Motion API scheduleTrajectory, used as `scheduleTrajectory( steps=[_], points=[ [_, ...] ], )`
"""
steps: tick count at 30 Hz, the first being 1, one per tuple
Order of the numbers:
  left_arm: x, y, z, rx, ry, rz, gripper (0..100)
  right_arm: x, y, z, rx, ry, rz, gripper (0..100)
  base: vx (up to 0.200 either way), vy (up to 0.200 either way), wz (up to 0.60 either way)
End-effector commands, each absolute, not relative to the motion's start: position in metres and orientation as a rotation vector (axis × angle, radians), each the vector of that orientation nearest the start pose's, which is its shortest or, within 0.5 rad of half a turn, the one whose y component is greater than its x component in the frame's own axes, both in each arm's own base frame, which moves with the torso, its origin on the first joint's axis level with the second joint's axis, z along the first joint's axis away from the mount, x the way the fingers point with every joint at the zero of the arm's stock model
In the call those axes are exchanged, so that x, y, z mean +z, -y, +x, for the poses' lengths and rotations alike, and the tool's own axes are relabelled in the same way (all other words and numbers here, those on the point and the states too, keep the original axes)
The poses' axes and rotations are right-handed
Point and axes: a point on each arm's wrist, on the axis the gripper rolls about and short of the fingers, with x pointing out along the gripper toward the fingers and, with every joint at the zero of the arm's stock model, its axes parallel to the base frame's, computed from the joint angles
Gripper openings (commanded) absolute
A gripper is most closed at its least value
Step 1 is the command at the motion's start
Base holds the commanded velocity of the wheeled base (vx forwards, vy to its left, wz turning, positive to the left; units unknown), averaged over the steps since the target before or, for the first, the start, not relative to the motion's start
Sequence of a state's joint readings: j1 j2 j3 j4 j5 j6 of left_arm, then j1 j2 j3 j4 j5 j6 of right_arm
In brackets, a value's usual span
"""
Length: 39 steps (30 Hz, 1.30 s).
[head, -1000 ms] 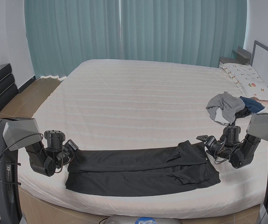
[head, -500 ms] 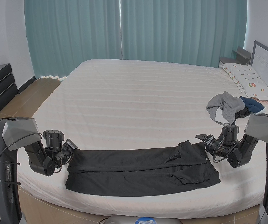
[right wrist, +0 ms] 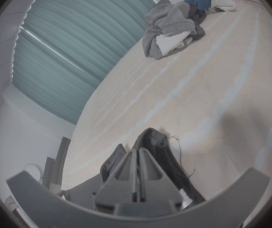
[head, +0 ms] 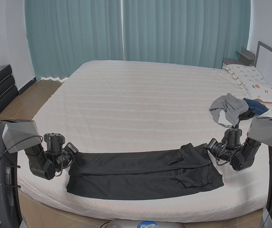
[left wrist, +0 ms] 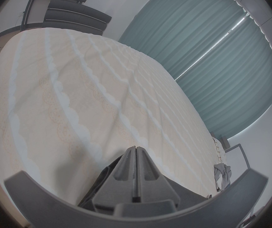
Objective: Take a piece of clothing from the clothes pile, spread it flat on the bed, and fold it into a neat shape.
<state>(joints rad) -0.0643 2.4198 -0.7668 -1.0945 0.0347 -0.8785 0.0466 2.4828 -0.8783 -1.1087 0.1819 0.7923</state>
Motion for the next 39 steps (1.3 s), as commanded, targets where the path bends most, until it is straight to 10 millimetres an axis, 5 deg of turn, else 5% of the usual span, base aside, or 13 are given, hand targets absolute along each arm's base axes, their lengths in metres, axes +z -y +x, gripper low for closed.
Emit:
scheduleTrajectory(
  steps=[1,6,7,10,11,19,22,27,39],
  points=[
    [-0.035,0.023,0.372,0.217,-0.529,-0.828,0,-0.043,-0.022,0.396,0.014,-0.560,0.805,0,0.000,0.000,0.00],
    [-0.036,0.023,0.372,0.217,-0.531,-0.828,0,-0.043,-0.021,0.396,0.013,-0.560,0.802,0,0.000,0.000,0.00],
    [-0.036,0.023,0.372,0.217,-0.531,-0.828,0,-0.043,-0.021,0.396,0.013,-0.559,0.803,100,0.000,0.000,0.00],
    [-0.036,0.023,0.372,0.217,-0.531,-0.828,0,-0.038,-0.020,0.395,0.020,-0.538,0.807,100,0.000,0.000,0.00],
    [-0.036,0.023,0.372,0.217,-0.531,-0.829,100,-0.034,-0.020,0.395,0.024,-0.516,0.808,100,0.000,0.000,0.00],
    [-0.034,0.023,0.373,0.222,-0.523,-0.850,100,0.007,-0.026,0.370,0.067,-0.461,0.800,100,0.000,0.000,0.00],
    [-0.031,0.022,0.374,0.226,-0.494,-0.896,100,0.014,-0.048,0.360,0.122,-0.494,0.784,100,0.000,0.000,0.00],
    [-0.031,0.020,0.370,0.225,-0.481,-0.906,100,0.010,-0.089,0.345,0.186,-0.618,0.733,100,0.000,0.000,0.00],
    [-0.032,0.021,0.370,0.217,-0.468,-0.902,100,-0.012,-0.134,0.357,0.171,-0.755,0.637,100,0.000,0.000,0.00]
  ],
)
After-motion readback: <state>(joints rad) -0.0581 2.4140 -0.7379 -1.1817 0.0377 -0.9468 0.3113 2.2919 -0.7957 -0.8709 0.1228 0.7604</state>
